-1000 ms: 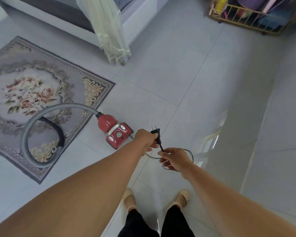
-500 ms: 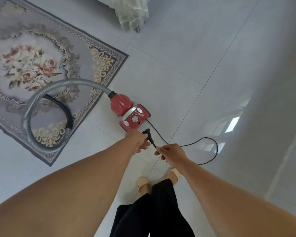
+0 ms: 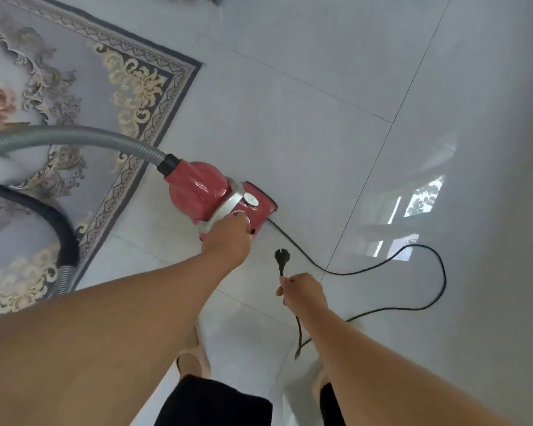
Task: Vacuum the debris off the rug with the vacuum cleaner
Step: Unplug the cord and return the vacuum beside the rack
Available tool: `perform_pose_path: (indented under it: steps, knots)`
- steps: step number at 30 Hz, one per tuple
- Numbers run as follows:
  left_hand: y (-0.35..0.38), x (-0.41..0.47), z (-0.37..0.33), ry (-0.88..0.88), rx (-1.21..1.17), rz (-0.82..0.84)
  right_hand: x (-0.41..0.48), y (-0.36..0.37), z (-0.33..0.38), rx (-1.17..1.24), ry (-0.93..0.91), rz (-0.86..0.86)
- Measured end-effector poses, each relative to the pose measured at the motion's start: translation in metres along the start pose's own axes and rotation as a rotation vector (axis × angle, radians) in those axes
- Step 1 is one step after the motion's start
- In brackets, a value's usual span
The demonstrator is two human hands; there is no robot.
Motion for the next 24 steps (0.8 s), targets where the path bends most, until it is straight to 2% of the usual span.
perform_pose_path:
  steps: [3, 6, 10, 14, 18, 21, 24]
  knots:
    - [0.006, 0.048, 0.008, 0.193, 0.211, -0.231, 0.055, 0.042, 0.002, 0.033, 0.026, -0.046]
    - [0.013, 0.079, 0.023, 0.230, 0.264, -0.383, 0.084, 0.063, 0.003, 0.040, 0.053, -0.091]
    - [0.030, 0.116, 0.042, 0.203, 0.213, -0.412, 0.110, 0.091, 0.000, 0.085, 0.114, -0.080]
    - [0.047, 0.129, 0.049, 0.244, 0.019, -0.391, 0.128, 0.106, -0.002, 0.087, 0.140, -0.091]
    - [0.050, 0.131, 0.052, 0.245, -0.097, -0.461, 0.139, 0.112, 0.005, 0.045, 0.125, -0.077]
    - [0.039, 0.139, 0.049, 0.243, -0.012, -0.538, 0.142, 0.108, 0.018, 0.010, 0.111, -0.115]
    - [0.035, 0.144, 0.044, 0.268, 0.104, -0.613, 0.134, 0.093, 0.044, -0.031, -0.109, -0.275]
Point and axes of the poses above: each hand's wrist, its own x-axis towards the middle knuckle, its own y-axis out of the palm, z = x × y, the point moved 6 cm from there along x, towards the middle knuckle, and after that the axes turned 12 degrees about x, right-handed, at the moved point
